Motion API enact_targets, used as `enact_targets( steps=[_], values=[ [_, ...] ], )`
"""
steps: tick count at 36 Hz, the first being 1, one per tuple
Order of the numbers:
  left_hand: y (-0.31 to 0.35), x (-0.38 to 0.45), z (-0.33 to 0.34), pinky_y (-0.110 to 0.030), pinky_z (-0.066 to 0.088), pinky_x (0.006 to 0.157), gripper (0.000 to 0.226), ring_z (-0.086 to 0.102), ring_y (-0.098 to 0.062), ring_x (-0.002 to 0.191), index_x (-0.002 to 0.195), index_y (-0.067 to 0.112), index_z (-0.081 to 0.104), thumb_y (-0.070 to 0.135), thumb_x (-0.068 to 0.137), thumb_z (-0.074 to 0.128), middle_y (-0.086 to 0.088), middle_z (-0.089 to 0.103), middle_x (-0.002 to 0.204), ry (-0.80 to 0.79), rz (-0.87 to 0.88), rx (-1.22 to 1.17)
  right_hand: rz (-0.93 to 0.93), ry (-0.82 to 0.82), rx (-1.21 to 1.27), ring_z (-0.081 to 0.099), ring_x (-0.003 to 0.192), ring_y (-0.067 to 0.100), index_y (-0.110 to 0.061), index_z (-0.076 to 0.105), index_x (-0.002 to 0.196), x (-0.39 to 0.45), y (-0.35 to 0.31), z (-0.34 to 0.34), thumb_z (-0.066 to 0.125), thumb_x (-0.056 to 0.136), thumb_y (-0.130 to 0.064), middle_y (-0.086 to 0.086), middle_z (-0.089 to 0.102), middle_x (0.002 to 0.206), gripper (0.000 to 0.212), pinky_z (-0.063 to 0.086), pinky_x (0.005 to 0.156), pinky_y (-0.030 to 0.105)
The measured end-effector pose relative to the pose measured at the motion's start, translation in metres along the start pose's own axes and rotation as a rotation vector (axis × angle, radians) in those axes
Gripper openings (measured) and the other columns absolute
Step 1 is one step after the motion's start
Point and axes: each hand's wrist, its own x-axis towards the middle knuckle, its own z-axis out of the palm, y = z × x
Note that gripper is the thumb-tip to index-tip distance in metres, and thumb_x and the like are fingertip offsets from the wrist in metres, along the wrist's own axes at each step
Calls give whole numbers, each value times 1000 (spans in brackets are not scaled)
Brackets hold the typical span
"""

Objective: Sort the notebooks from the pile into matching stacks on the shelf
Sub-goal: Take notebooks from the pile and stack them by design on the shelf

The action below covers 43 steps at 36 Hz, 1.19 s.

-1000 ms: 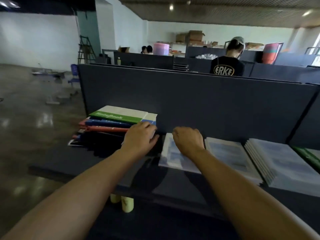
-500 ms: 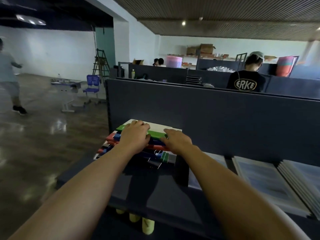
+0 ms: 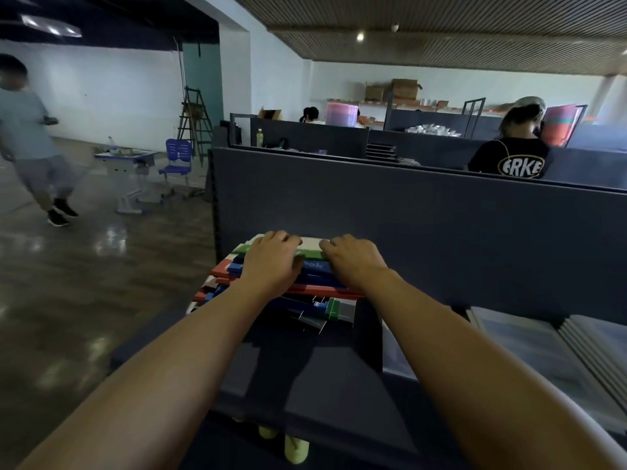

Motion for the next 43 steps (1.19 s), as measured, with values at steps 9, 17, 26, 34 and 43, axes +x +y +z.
enact_targets(
  steps=[9, 17, 26, 34, 43],
  values=[
    [5, 0, -6, -36, 29, 106, 46, 40, -21, 128, 139, 21, 42, 42, 98, 42, -2, 48, 138, 41, 36, 16, 60, -10, 14, 57, 102, 25, -17, 41, 136, -14, 1, 6, 43, 93, -3, 7, 61, 117, 45, 41, 66, 33],
    [33, -2, -8, -36, 27, 108, 50, 40, -21, 129, 140, 22, 42, 50, 99, 35, -1, 49, 138, 45, 103, -31, 109, 156, -115, 64, 92, 23, -15, 40, 142, -57, 24, -12, 62, 86, -11, 5, 68, 103, 60, 45, 78, 30],
    [110, -7, 1, -36, 26, 107, 55, 38, -23, 130, 144, 20, 39, 51, 98, 35, -2, 44, 142, 37, 294, -130, 305, 347, -227, 60, 52, 25, -8, 73, 103, -152, 82, -8, 81, 43, 1, 4, 64, 59, 62, 51, 63, 30],
    [217, -27, 8, -38, 30, 106, 52, 43, -26, 126, 140, 17, 44, 46, 97, 41, -3, 48, 137, 58, 441, -220, 424, 473, -221, 72, 82, 28, 0, 73, 98, -274, 140, -11, 53, 59, 2, 14, 73, 93, 45, 58, 66, 36],
    [371, -75, 17, -40, 31, 106, 44, 46, -29, 126, 136, 14, 50, 36, 97, 49, -6, 52, 134, 40, 539, -341, 603, 439, -196, 72, 73, 28, -1, 69, 110, -427, 202, -26, 79, 45, 15, 12, 73, 97, 68, 56, 46, 32]
  ],
)
